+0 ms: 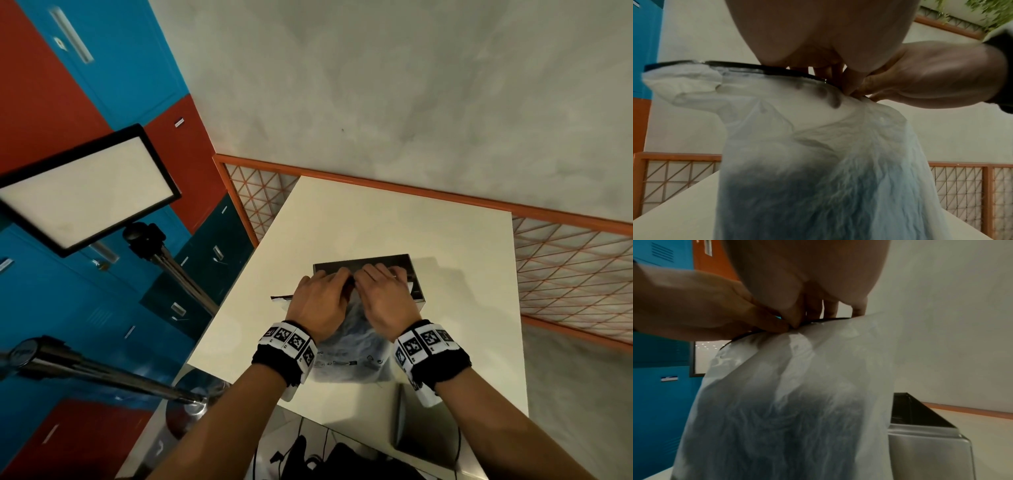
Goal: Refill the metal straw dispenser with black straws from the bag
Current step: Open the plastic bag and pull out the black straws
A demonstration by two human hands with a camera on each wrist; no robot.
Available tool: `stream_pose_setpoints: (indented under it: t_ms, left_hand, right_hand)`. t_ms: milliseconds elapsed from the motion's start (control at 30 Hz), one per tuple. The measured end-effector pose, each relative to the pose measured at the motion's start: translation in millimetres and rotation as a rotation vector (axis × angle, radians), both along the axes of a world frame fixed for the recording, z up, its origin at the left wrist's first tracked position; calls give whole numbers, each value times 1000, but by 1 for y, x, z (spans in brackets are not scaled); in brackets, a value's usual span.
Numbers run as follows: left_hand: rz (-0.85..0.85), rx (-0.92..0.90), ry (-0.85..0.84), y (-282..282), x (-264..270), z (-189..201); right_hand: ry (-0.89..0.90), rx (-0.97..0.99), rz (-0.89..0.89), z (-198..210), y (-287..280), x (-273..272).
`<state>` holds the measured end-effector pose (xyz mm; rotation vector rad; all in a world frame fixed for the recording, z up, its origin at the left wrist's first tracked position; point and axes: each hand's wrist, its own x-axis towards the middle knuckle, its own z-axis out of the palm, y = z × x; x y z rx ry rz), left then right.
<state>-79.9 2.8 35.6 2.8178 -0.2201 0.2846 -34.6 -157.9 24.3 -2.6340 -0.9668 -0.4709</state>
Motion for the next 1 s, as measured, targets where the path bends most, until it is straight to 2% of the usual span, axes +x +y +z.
stream_pose_setpoints:
  t_ms: [267,1000]
  left_hand:
    - [44,9,12,-4,-6,4]
    - [100,98,60,25,-22,1]
  right_hand:
    - [65,95,-61,0,8,-1]
    - [169,90,-170,1,-3,0]
